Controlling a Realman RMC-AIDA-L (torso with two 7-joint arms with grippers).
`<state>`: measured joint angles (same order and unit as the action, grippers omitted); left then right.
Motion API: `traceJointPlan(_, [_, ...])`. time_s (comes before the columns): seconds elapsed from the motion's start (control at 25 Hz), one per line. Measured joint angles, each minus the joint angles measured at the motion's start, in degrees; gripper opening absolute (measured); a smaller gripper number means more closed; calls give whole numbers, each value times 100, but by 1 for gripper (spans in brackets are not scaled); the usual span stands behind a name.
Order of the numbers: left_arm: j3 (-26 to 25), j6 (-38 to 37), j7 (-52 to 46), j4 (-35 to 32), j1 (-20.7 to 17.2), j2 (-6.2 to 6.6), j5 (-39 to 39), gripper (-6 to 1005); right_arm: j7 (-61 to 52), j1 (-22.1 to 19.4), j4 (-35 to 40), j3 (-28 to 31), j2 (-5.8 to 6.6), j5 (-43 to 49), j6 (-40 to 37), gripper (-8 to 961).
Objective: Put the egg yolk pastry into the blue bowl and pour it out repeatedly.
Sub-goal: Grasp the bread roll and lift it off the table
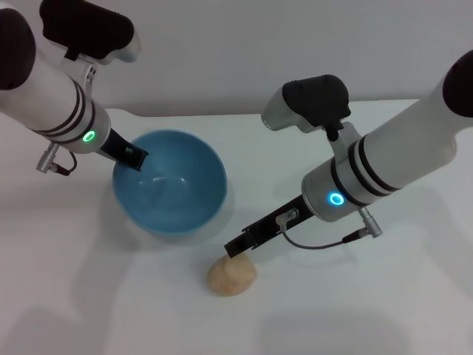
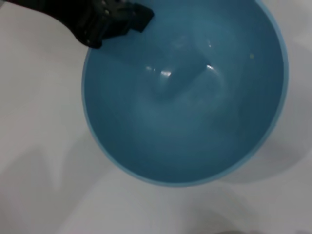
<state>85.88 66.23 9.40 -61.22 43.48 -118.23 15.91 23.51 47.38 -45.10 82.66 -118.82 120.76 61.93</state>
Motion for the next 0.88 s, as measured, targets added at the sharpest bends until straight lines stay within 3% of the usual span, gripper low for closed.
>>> traceJointPlan(0.6, [181, 584, -10, 6, 325, -17, 1, -1, -96, -12, 169, -147, -1, -9, 20, 462])
traceJointPlan(0.88, [201, 610, -17, 6, 345, -21, 7, -1, -15, -26, 374, -487, -23, -345, -409, 463])
